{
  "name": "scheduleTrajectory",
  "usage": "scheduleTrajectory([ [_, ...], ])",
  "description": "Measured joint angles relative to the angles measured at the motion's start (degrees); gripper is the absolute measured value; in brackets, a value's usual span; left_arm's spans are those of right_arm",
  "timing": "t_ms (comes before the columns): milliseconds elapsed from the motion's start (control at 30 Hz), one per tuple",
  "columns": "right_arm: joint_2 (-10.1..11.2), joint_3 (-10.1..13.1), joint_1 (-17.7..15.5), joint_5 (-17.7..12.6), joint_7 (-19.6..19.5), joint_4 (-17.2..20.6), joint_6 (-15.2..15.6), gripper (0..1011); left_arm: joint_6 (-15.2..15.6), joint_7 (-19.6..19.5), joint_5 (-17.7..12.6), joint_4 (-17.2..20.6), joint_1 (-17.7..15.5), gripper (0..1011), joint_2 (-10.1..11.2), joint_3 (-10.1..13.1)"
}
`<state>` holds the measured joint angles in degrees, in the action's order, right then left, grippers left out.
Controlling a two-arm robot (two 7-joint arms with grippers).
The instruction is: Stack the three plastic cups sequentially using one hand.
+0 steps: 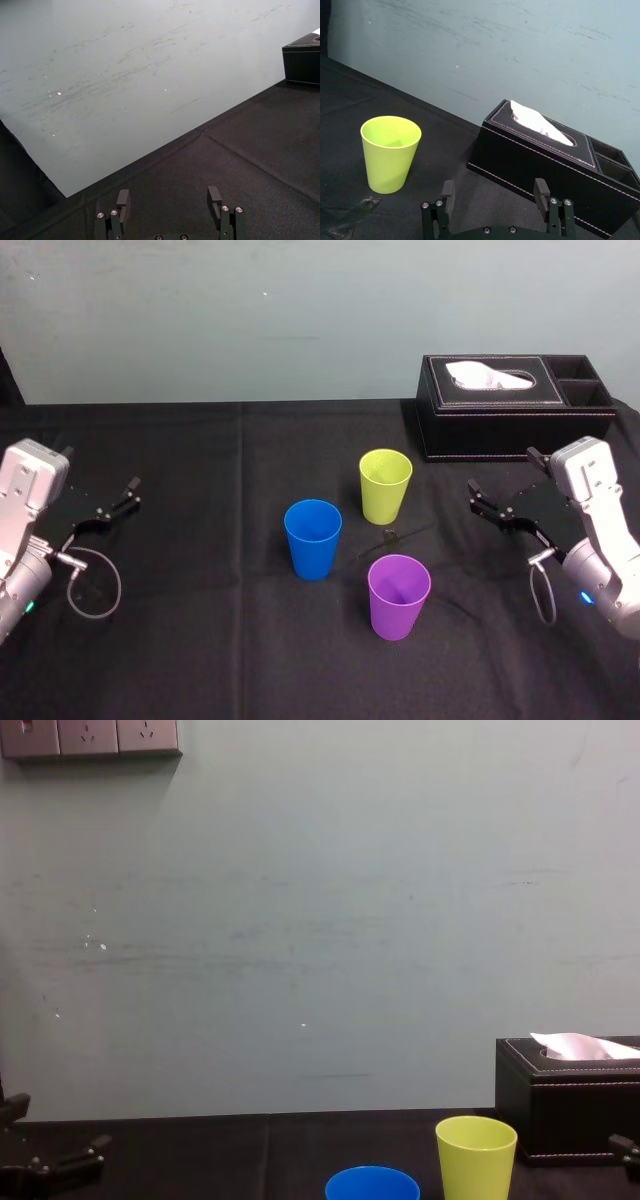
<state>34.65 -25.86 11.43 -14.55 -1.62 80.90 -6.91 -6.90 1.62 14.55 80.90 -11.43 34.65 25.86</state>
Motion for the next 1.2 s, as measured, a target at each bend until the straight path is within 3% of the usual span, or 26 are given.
scheduleTrajectory([
  [1200,0.0,0.0,0.0,0.0,0.0,0.0,0.0,1000,0.0,0.0,0.0,0.0,0.0,1010,0.0,0.0],
])
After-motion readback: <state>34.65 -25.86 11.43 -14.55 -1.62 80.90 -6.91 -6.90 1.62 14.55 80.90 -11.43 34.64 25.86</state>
